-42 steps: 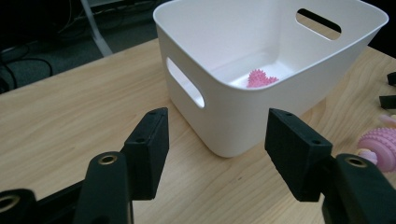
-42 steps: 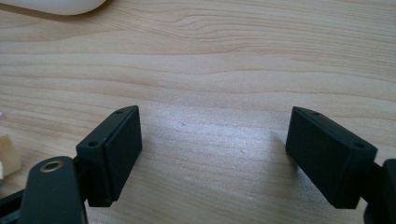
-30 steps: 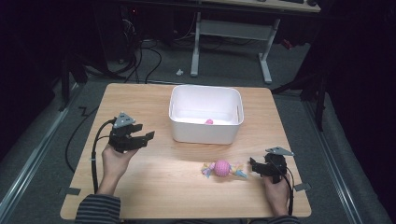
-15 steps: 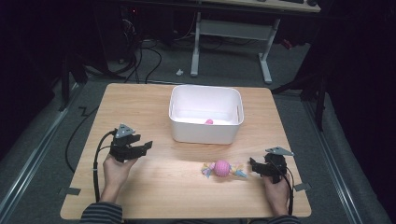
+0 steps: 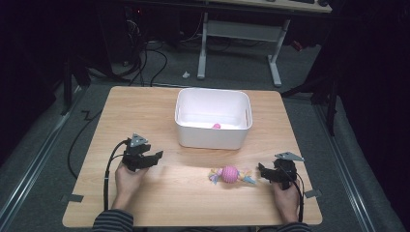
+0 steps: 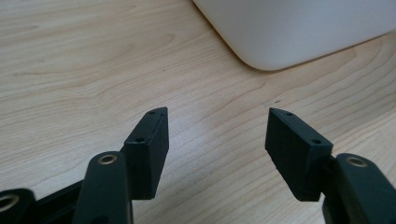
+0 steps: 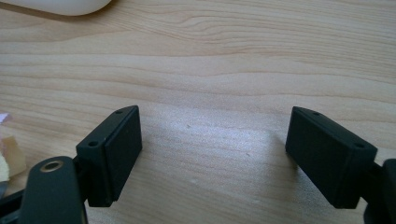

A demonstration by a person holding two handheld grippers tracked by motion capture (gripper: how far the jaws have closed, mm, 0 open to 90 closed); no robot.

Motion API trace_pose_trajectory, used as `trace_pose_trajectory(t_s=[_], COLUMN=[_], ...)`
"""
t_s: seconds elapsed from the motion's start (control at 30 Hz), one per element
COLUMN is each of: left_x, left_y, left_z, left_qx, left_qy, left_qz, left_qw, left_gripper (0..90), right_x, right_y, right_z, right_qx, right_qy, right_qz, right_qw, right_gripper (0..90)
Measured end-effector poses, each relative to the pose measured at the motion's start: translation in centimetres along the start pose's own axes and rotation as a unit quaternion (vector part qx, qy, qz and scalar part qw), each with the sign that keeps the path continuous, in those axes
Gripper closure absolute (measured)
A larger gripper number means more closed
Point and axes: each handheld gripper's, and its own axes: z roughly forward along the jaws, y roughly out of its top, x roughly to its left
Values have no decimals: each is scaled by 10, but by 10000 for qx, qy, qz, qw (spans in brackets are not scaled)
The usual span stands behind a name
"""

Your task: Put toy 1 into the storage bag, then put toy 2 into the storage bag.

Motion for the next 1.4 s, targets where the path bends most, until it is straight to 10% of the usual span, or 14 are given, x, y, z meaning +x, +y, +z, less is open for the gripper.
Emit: trace_pose_trajectory(t_s=[1.4], left_x=[-11], left_y=[-20], left_z=[28], left_qx=[117], left_qy=[547], left_qz=[158], left_qw=[9983], left_gripper=[291], right_x=[0], right_y=[1], right_z=[1], right_qx=[53], right_qy=[91], right_qz=[-93], right_qw=[9999], right_gripper=[147])
